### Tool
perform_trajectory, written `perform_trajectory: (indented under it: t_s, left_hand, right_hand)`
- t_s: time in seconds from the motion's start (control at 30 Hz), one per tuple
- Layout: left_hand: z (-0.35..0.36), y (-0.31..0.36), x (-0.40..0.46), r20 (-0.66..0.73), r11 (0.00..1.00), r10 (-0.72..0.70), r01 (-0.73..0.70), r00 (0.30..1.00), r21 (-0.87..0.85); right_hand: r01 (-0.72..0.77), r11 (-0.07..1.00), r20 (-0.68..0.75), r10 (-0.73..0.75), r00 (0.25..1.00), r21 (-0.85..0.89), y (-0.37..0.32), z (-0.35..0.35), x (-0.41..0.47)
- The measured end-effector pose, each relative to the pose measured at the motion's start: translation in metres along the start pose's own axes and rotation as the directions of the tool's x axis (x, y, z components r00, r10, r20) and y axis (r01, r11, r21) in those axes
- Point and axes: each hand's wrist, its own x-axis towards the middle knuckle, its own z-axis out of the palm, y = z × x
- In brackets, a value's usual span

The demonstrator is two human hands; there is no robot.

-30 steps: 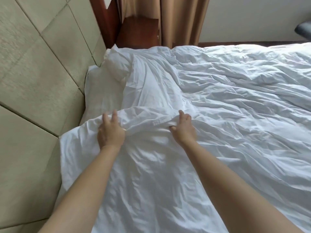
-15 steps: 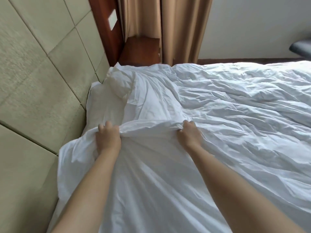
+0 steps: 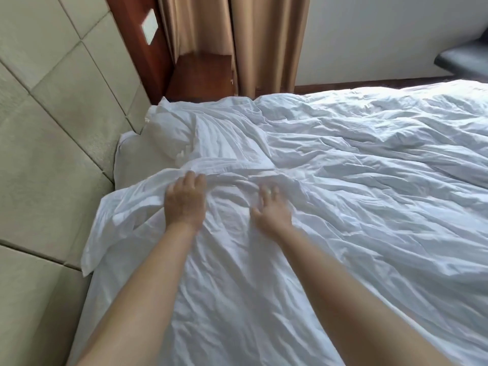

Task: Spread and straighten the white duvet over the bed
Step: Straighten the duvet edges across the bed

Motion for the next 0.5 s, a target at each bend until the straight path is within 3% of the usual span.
perform_trajectory:
  t_s: [0.07,0.13,0.17,0.23,0.4,0.5]
  left_hand:
    - [0.017,0.011,-0.013,0.165,0.994,0.105,-0.105,0.981,-0.012]
    - [0.027,0.018,-0.029,0.479,0.999,-0.033,0.024,0.877,0.024]
    - [0.029,0.018,-0.037,0.569,0.995,-0.098,0.071,0.817,0.069]
    - [0.029,0.017,-0.052,0.629,0.989,-0.141,0.077,0.764,0.128]
    - [0.016,0.017,-0.058,0.623,0.985,-0.113,0.006,0.774,0.171]
    - [0.011,0.025,-0.067,0.678,0.987,-0.043,-0.072,0.733,0.141]
  right_hand:
    - [-0.031,0.999,0.186,0.037,0.982,-0.036,0.013,0.020,-0.005]
    - [-0.035,0.997,0.225,0.050,0.973,-0.071,0.025,0.033,-0.014]
    - [-0.024,0.994,0.231,0.047,0.972,-0.104,0.029,0.038,-0.020]
    - [-0.012,0.988,0.257,0.052,0.965,-0.154,0.036,0.044,-0.031]
    - [-0.002,0.985,0.255,0.046,0.966,-0.172,0.043,0.039,-0.049]
    - [0.015,0.977,0.202,0.029,0.979,-0.214,0.040,0.026,-0.057]
